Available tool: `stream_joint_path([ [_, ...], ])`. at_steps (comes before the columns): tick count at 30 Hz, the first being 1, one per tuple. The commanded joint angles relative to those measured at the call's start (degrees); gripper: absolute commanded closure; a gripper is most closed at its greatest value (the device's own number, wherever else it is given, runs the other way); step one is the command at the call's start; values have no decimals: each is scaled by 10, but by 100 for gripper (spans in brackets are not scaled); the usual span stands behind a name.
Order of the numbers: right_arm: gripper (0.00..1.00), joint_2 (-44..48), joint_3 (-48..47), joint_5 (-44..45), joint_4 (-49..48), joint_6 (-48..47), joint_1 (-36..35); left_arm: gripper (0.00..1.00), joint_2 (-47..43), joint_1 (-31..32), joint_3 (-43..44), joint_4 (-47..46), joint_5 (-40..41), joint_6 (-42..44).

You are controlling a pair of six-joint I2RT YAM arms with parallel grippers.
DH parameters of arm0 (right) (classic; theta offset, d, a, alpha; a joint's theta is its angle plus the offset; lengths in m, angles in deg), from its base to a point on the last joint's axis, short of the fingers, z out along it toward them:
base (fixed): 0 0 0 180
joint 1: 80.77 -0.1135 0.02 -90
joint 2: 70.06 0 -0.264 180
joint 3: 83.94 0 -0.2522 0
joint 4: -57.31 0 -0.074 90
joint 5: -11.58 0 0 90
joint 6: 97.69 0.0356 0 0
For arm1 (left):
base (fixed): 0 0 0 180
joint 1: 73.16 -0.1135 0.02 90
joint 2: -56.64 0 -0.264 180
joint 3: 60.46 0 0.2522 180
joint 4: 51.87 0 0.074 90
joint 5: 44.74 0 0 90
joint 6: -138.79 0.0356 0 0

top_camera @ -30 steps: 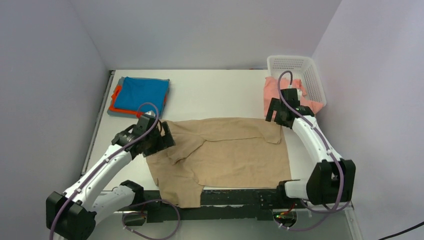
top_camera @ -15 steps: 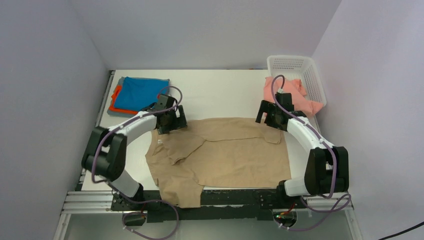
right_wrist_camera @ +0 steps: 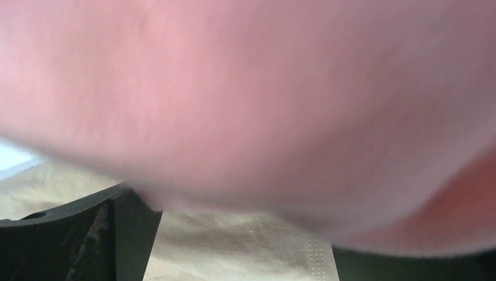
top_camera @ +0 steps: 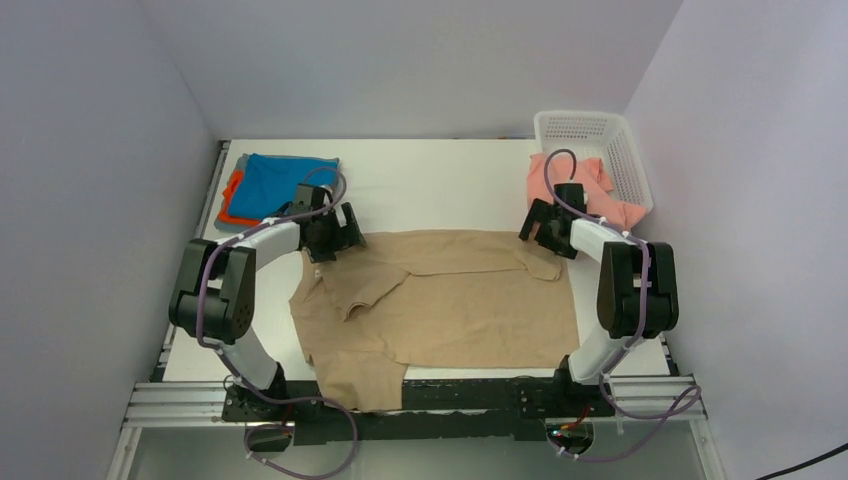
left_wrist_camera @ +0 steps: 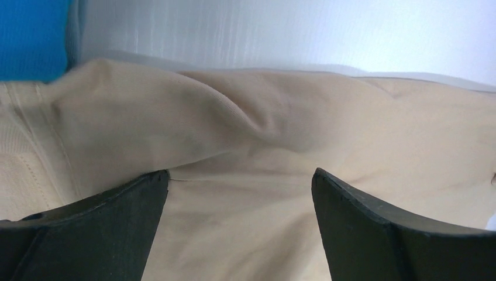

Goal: Fold and stack the t-shirts
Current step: Fold the flattened tshirt in 1/3 of the way

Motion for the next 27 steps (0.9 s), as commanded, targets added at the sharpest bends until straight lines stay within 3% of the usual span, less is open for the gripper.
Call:
stream_joint_path([
  [1, 1, -42, -16, -5, -15, 11, 44, 1, 48, -31, -22, 11, 2, 55],
  [11, 1, -79, -61, 36, 15, -22, 56, 0, 87, -35, 42, 66, -9, 94],
  [15, 2, -72, -59, -1, -3, -39, 55, 0, 127, -34, 105, 99, -25, 110],
  [18, 3, -54, -53, -19, -13, -50, 40, 1, 132, -28, 130, 94, -36, 112],
  [23, 2, -3, -54, 27, 18, -44, 18, 1, 111, -20, 178, 132, -21, 119],
  [27, 2, 50, -33, 41, 43, -21, 2, 1, 66, 12, 191, 170, 47, 121],
])
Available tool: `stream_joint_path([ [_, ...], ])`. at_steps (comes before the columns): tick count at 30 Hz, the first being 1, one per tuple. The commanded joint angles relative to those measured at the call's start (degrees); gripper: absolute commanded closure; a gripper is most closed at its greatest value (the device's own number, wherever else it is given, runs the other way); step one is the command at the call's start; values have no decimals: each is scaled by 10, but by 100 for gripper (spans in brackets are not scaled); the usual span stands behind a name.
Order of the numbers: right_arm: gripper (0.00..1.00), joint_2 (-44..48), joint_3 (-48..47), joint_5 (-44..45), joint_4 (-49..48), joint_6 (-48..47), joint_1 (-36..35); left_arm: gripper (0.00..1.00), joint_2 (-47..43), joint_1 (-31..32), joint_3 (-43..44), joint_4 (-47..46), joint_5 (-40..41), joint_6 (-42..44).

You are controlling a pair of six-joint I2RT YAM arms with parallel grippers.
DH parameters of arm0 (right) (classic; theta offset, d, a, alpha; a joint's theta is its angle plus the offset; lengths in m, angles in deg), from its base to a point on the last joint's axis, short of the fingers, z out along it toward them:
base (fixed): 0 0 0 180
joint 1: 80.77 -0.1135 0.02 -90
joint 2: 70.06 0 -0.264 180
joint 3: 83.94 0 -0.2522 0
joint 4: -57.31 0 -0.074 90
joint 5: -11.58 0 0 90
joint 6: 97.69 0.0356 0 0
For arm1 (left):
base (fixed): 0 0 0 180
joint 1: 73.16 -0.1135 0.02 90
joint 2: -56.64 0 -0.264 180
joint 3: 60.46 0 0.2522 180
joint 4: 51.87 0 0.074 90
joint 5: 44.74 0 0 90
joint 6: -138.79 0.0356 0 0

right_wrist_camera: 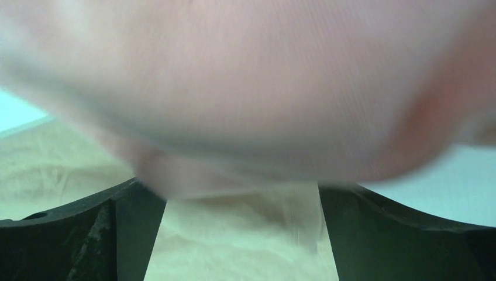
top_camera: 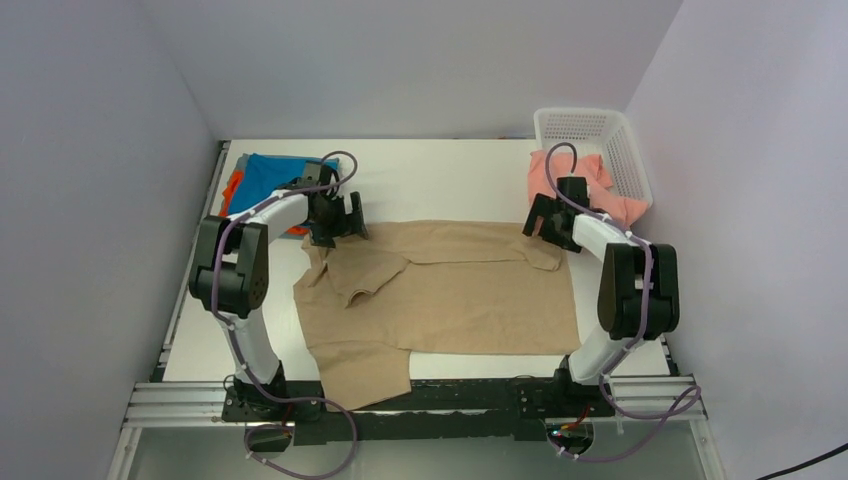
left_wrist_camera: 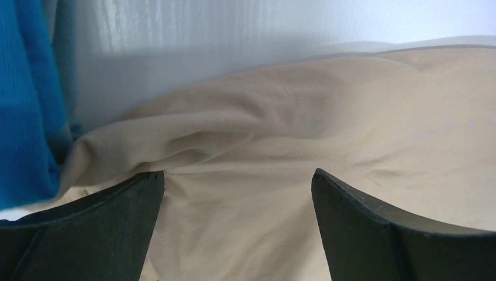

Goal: Fold and stack the t-shirts
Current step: Fold the flattened tshirt in 1/3 of the way

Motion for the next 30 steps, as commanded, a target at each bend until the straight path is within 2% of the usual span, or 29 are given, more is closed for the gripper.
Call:
stream_joint_path([
  [1, 1, 87, 25, 41, 30, 16, -14, 0, -51, 31, 21, 51, 100, 24],
  [7, 1, 168, 65, 64, 58, 38, -94, 1, -125, 70, -25, 63, 137, -8],
  [12, 0, 183, 103, -28, 4, 62, -125, 1, -185, 83, -131, -41, 11, -38],
  [15, 0, 147, 96, -36, -15, 61, -125, 1, -182, 84, -176, -80, -26, -47],
  [19, 0, 88, 66, -7, -10, 47, -124, 1, -145, 78, -201, -74, -4, -37],
  [23, 0, 31, 41, 28, 8, 43, -108, 1, -124, 38, -226, -84, -10, -33],
  [27, 0, -12, 25, 37, 27, 44, -84, 1, -116, 5, -225, -67, 13, -17],
  [30, 0, -29, 15, 40, 28, 40, -74, 1, -95, -6, -191, -57, 13, -8],
])
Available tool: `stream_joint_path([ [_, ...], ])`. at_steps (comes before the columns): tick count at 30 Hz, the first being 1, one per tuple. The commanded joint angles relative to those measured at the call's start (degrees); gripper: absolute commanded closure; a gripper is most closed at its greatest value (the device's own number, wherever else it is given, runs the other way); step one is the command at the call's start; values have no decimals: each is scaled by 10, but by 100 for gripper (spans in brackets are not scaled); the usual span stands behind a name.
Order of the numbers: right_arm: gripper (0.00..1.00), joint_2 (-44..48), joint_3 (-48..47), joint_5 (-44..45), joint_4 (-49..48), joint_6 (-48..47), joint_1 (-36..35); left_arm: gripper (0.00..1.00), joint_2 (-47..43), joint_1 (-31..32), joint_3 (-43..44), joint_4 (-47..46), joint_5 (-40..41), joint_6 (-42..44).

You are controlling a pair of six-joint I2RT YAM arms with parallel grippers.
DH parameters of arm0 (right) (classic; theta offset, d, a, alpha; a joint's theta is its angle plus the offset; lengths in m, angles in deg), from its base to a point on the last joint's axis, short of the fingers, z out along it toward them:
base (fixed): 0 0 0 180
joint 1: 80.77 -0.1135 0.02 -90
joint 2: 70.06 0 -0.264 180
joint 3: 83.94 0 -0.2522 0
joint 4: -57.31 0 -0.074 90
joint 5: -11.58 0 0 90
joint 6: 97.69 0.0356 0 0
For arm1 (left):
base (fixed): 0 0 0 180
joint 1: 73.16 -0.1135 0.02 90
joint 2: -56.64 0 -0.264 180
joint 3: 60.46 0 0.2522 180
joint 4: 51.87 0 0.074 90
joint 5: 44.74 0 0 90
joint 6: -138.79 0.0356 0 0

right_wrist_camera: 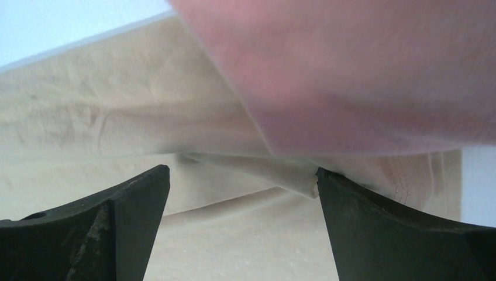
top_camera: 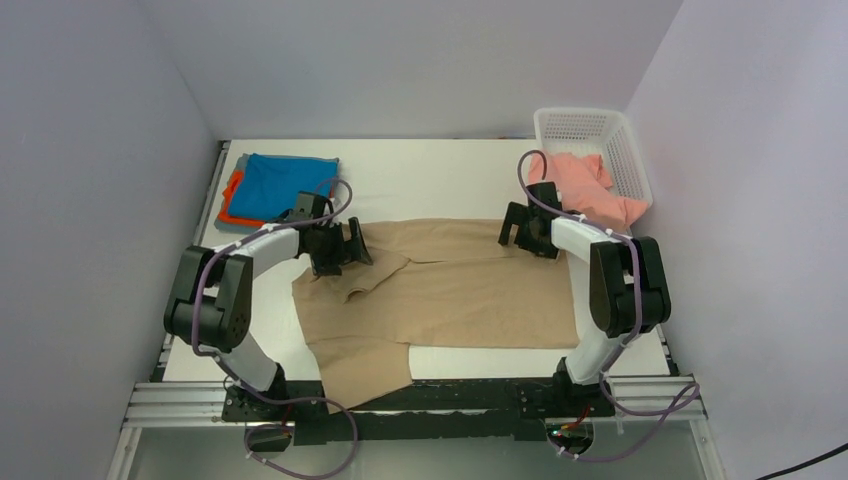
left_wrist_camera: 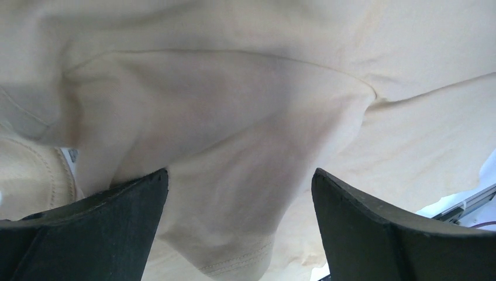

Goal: Fold and stack the t-shirts
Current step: Fold the flattened tshirt in 1/3 of the way, then grab the side of the flattened tshirt closest away from the robot with both arms

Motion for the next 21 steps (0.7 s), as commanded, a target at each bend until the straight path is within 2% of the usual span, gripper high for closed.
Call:
stream_joint_path([
  [1, 0, -41, -15, 35, 12, -10, 24, 1, 56, -24, 25, 20, 52, 35],
  [9, 0, -58, -42, 68, 25, -8, 43, 1, 150, -15, 133, 25, 3, 34],
  [16, 0, -43, -31, 37, 14, -13, 58, 1, 206, 11, 213, 48, 10, 41],
  [21, 1, -20, -26, 20, 13, -19, 56, 1, 227, 18, 260, 84, 44, 39],
])
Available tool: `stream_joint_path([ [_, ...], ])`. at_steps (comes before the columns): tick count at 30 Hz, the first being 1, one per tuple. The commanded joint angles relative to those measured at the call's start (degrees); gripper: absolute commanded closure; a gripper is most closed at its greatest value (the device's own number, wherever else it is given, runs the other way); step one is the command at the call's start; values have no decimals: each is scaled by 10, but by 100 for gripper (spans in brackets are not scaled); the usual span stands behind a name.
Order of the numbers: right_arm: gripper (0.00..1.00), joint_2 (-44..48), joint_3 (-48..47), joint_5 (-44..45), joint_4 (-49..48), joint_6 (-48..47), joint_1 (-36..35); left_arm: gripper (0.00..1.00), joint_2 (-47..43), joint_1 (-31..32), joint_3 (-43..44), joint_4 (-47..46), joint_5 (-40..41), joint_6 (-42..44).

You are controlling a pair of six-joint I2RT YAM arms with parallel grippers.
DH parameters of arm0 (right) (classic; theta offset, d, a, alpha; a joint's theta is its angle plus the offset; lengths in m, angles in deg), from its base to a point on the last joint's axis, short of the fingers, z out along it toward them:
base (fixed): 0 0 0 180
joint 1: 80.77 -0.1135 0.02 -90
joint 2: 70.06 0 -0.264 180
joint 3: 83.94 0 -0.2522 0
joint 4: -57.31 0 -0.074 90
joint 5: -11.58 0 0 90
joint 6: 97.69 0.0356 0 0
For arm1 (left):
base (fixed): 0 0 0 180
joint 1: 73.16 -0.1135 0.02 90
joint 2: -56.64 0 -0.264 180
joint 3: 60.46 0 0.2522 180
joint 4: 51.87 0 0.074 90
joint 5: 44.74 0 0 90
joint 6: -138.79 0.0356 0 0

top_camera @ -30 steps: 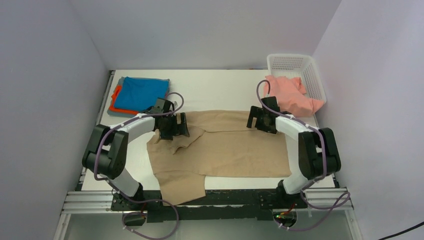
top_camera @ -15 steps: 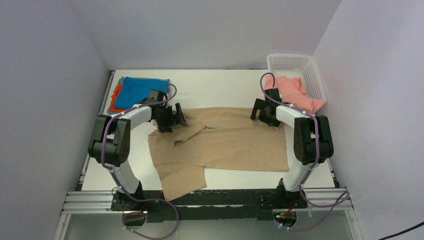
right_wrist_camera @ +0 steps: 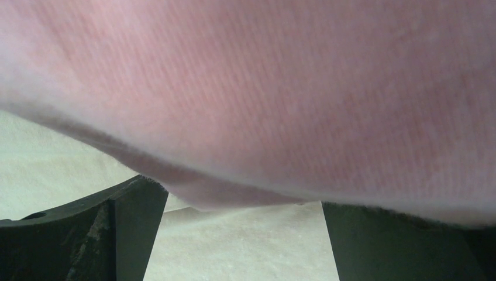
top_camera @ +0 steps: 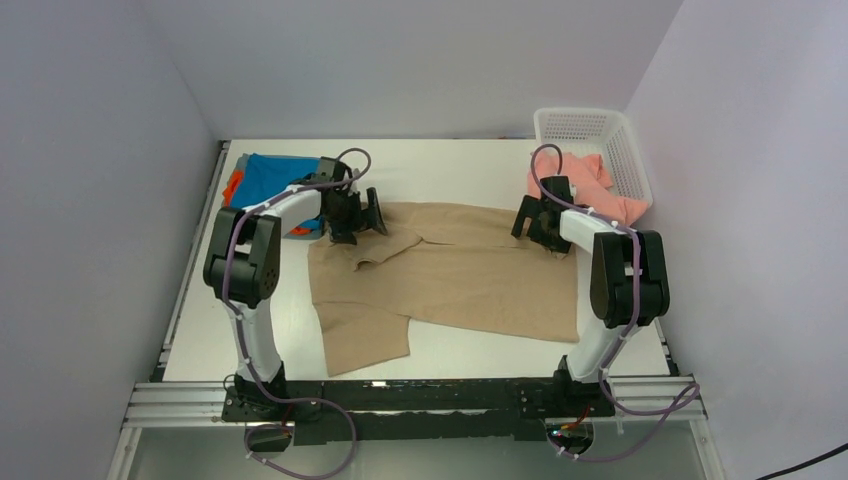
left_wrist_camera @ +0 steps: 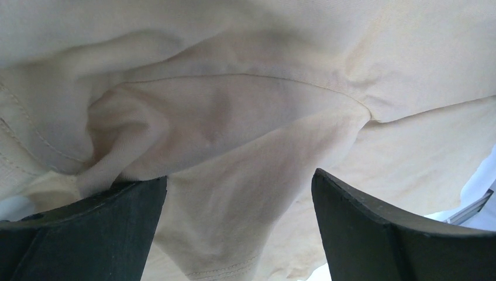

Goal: Fold and stack the t-shirts
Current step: Grab the side of the flattened tshirt closest away from the robot with both arms

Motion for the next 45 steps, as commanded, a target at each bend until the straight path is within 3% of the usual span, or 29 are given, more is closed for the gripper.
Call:
stream_joint_path([
  [1, 0, 27, 15, -1, 18, -14, 2, 1, 27, 6, 6, 14, 68, 22],
  [6, 0, 94, 29, 20, 44, 1, -12, 1, -79, 12, -31, 19, 96, 24],
  [12, 0, 199, 87, 34, 58, 39, -17, 1, -258, 29, -110, 56, 192, -5],
  [16, 0, 266, 132, 29, 53, 54, -16, 1, -340, 32, -205, -10, 137, -25],
  [20, 0, 298, 152, 2, 52, 52, -17, 1, -316, 51, -210, -100, 31, -34],
  [24, 0, 313, 164, -2, 56, 47, -16, 1, -236, 95, -122, -96, 37, -16],
  [28, 0, 320, 174, -2, 63, 41, -16, 1, -160, 104, -94, -88, 43, -15],
  [35, 0, 317, 177, -7, 67, 30, -17, 1, -108, 106, -165, -110, 43, -31],
  [40, 0, 311, 174, 0, 66, 30, -17, 1, -119, 120, -223, -155, -7, -41],
  [45, 0, 315, 167, 6, 69, 30, -16, 1, -128, 137, -221, -174, -38, -43],
])
